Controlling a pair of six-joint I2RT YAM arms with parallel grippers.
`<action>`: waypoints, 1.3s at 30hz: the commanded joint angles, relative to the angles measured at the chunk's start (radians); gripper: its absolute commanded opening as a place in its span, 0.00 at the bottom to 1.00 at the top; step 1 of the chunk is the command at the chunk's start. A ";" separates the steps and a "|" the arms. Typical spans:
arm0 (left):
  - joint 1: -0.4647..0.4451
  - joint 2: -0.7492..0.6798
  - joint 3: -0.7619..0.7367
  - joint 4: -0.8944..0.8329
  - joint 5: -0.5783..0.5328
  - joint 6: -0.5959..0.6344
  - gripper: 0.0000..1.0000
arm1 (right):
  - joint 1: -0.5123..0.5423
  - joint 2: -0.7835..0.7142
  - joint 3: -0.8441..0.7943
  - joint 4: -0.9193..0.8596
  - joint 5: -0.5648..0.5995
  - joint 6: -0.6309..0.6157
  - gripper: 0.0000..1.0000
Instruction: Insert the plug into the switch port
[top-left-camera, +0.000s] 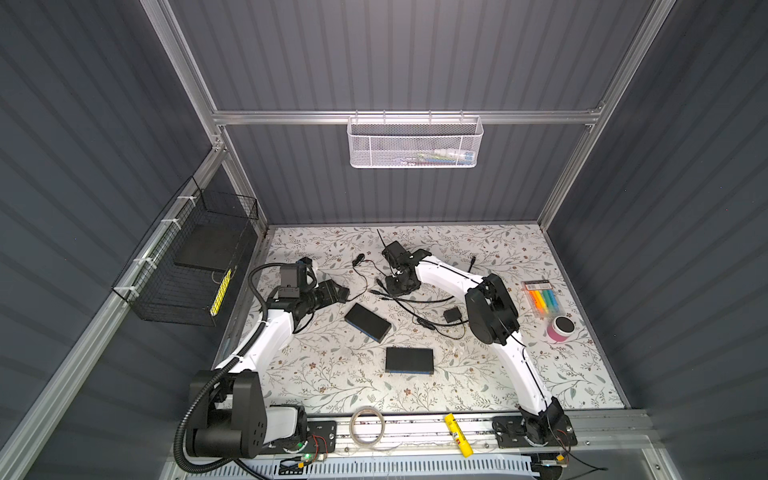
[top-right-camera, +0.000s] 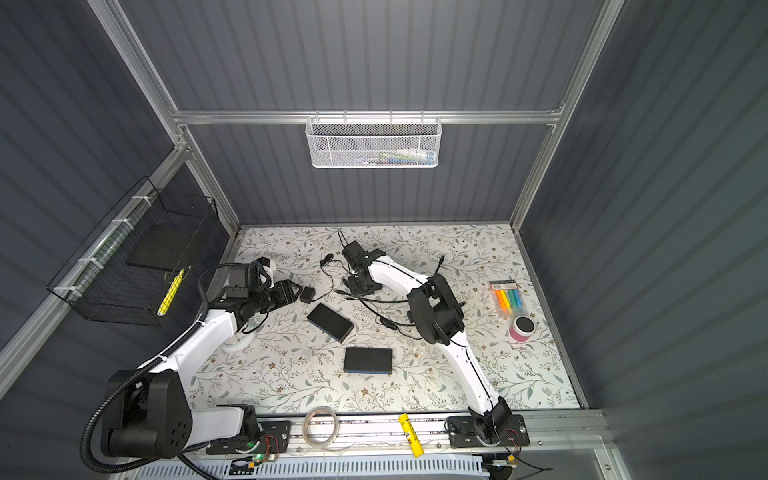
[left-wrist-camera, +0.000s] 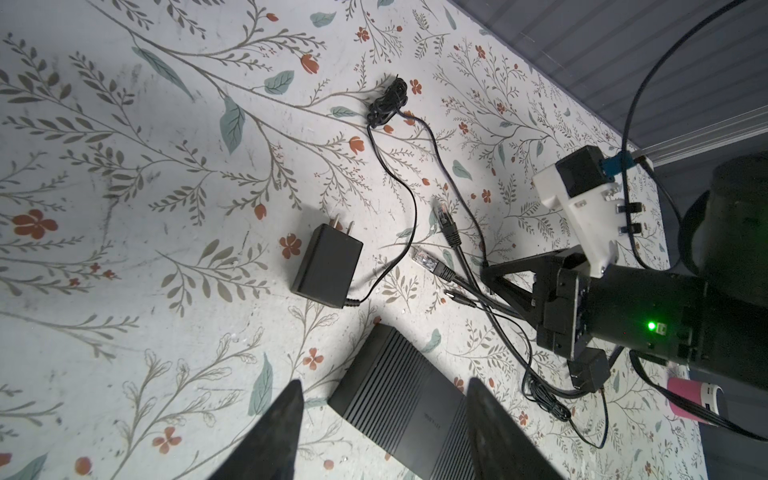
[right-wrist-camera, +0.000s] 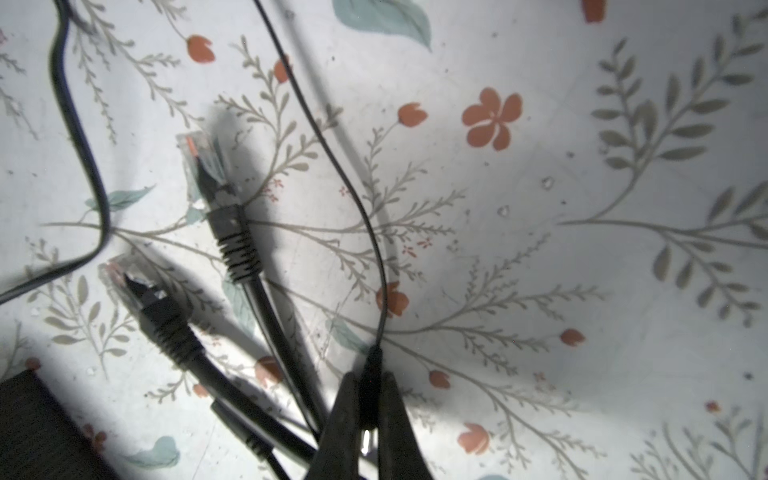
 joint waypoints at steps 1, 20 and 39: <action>0.010 -0.028 -0.011 -0.009 0.011 0.006 0.63 | -0.004 0.013 -0.018 -0.024 -0.002 0.004 0.00; -0.171 0.058 -0.034 0.167 0.087 -0.062 0.62 | -0.049 -0.380 -0.325 0.089 -0.253 0.105 0.00; -0.331 0.156 -0.132 0.540 0.126 -0.232 0.52 | -0.029 -0.497 -0.504 0.364 -0.357 0.316 0.00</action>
